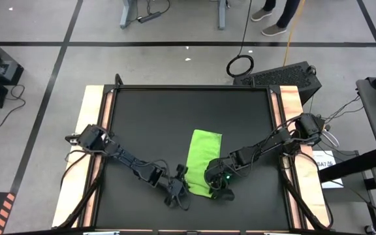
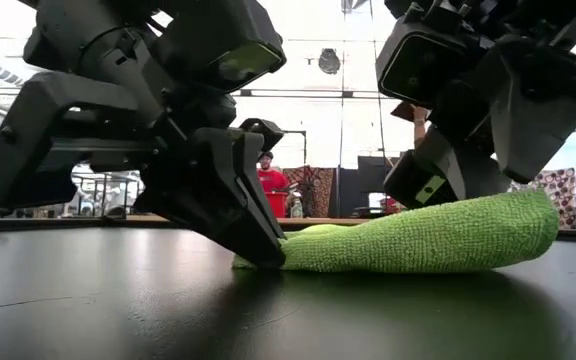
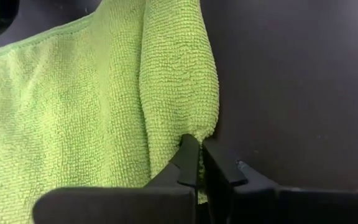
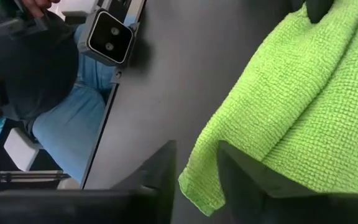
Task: Roll towel
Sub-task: Roll the green towel on the table
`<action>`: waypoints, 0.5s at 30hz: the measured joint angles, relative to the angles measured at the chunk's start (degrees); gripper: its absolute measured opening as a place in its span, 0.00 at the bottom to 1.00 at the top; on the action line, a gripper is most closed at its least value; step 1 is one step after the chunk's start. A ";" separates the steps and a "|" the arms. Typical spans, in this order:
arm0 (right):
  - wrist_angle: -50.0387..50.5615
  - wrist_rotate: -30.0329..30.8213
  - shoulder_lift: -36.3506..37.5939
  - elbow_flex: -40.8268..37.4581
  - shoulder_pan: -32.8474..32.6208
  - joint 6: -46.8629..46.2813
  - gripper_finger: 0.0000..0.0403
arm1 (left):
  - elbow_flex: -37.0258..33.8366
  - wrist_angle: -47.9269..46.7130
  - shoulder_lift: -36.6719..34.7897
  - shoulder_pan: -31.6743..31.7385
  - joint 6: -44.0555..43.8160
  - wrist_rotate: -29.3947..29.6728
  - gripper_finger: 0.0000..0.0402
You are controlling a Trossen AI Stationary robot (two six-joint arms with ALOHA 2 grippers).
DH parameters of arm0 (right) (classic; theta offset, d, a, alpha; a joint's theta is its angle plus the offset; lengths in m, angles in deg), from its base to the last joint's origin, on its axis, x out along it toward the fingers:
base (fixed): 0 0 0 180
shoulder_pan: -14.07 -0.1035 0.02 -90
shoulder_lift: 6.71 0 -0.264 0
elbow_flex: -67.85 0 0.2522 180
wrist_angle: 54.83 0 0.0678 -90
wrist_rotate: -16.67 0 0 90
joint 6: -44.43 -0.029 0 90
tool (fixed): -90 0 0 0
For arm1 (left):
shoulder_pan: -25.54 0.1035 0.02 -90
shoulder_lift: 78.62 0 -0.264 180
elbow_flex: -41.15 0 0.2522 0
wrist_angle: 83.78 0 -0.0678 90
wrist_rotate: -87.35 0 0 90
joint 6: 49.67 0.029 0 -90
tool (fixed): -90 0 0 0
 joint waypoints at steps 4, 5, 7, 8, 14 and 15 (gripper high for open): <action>0.02 0.10 0.00 0.00 -0.03 0.77 0.40 | 0.00 -0.02 -0.02 0.63 -0.67 -1.82 0.02; 0.02 0.10 0.02 0.00 -0.03 1.28 0.42 | 0.00 -0.02 -0.02 0.84 -1.28 -2.35 0.02; 0.76 0.56 0.51 0.00 -0.07 2.37 0.46 | -0.02 -0.04 -0.02 1.23 -1.75 -3.64 0.02; 1.49 1.52 0.98 0.00 -0.07 3.06 0.47 | -0.02 -0.02 -0.02 1.38 -1.90 -4.38 0.02; 7.05 8.46 7.45 0.04 -0.08 8.15 0.50 | -0.07 -0.10 -0.01 1.77 -3.24 -5.50 0.02; 8.25 9.90 8.91 0.04 -0.20 8.97 0.50 | -0.07 -0.09 0.01 1.76 -3.24 -5.50 0.02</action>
